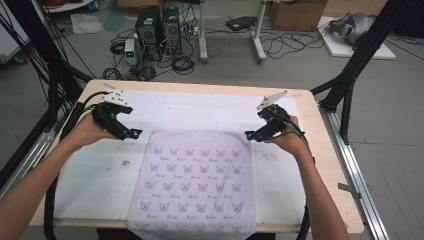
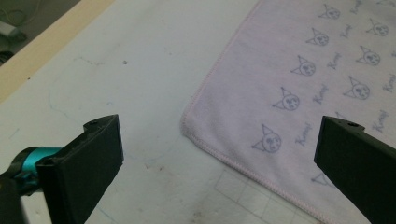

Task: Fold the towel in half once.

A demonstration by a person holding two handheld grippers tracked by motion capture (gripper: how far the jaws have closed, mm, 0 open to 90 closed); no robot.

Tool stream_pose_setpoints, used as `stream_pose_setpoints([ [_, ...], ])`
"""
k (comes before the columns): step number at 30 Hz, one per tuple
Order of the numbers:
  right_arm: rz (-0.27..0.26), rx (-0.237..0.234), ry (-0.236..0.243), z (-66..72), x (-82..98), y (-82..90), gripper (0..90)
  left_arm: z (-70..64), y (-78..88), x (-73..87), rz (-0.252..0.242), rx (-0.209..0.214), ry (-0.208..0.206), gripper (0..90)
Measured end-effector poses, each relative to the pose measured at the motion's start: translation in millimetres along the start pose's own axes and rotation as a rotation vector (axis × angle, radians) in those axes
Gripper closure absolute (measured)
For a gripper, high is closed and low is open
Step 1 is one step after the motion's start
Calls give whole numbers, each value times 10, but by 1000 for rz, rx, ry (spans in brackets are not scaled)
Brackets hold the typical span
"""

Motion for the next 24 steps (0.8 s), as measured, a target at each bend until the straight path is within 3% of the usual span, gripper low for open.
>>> stream_pose_setpoints([
  [7,98,-5,-27,-109,38,-243,212,156,-234,-22,87,3,52,18],
  [9,131,-10,-47,-140,80,-316,288,160,-319,4,112,11,60,18],
  [14,205,-21,-68,-178,183,-450,396,179,-476,56,153,21,68,29],
  [16,226,-29,-71,-183,209,-508,411,168,-509,76,170,45,65,107],
  [22,282,-29,-87,-184,271,-668,523,162,-606,107,206,26,65,117],
  [24,301,-37,-83,-183,296,-708,599,146,-628,111,214,31,66,119],
])
Point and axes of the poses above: each handheld gripper's, and its own axes: y roughly backward along the jaws, x roughly out of its underside, z roughly to its left, the point moved 10 cm from there along -y, roughly forward along the jaws, and after that the axes turned 3 degrees about z, right-handed, at the moved point
